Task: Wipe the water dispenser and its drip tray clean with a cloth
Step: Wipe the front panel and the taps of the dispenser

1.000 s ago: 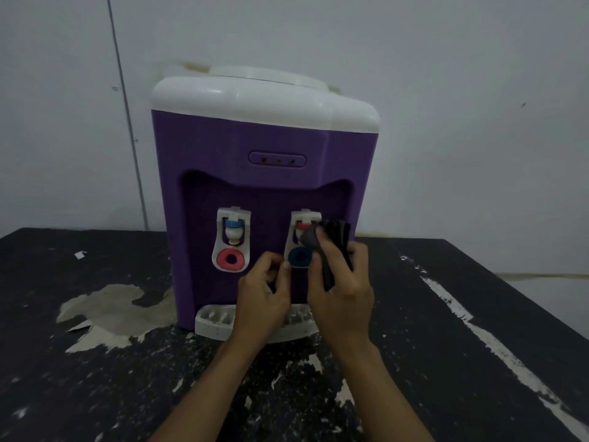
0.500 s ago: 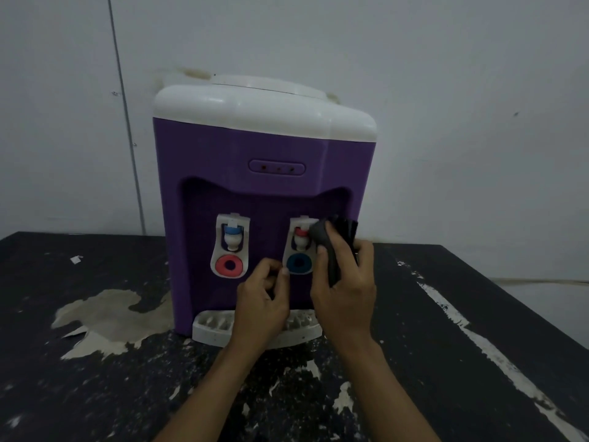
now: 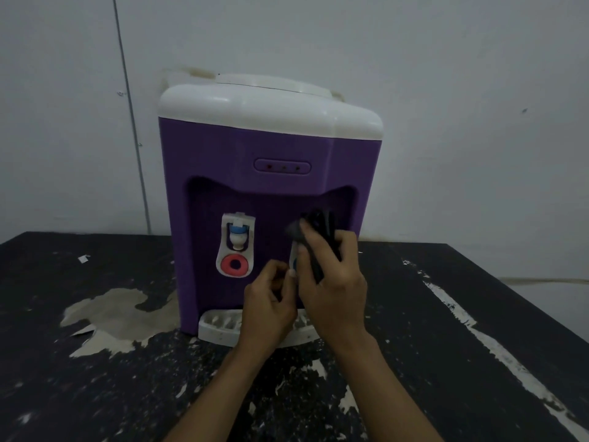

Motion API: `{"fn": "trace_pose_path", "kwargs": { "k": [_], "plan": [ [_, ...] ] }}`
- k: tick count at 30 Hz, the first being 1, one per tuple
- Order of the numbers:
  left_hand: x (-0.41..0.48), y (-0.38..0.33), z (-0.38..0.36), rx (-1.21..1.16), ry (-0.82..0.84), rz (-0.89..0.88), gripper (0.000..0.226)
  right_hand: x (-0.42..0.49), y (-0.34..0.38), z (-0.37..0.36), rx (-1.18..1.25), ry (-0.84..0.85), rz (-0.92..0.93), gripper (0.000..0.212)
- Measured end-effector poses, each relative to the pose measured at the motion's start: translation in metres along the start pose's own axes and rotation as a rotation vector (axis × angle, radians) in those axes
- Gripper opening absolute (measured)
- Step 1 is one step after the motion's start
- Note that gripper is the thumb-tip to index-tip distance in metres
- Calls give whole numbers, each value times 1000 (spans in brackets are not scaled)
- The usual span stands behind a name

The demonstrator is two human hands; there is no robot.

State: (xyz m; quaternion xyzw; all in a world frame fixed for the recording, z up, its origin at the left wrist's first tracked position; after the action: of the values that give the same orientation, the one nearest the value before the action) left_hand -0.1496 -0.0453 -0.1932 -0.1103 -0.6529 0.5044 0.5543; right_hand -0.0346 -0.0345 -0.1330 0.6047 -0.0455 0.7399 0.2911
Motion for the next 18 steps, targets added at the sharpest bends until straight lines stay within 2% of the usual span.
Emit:
{"fn": "trace_pose_path", "kwargs": {
  "k": [2,4,8,12,15,16,18],
  "plan": [
    [-1,0,0,-25,6,20,12,-3,-2,-1,-44,70,92,38],
    [-1,-1,0,-31,-2,10,14,2,-4,3,-83,62,132,35],
    [1,1,0,12,-23,3,16,15,-6,5,-17,-93,-86,30],
    [0,1,-1,-19,-10,-2,14,16,1,-1,-64,57,45,31],
    [1,0,-1,18,-29,-5,16,23,-3,7,-9,-70,-146,29],
    [1,0,-1,14,-25,1,15,23,1,6,-11,-56,-136,29],
    [0,1,-1,2,-18,15,14,19,10,0,-79,63,11,29]
  ]
}}
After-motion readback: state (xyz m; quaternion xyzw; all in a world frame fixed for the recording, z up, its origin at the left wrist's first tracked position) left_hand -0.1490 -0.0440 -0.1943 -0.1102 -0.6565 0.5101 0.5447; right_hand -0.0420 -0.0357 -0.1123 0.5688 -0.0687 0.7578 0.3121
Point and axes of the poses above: each hand's wrist, its own x-axis towards the middle knuckle, its own z-axis out of the back of the hand, y = z × x, the point moved 4 cm from there along x, towards the middle knuckle, and after that the axes turned 2 degrees about x, right-handed, at the moved point
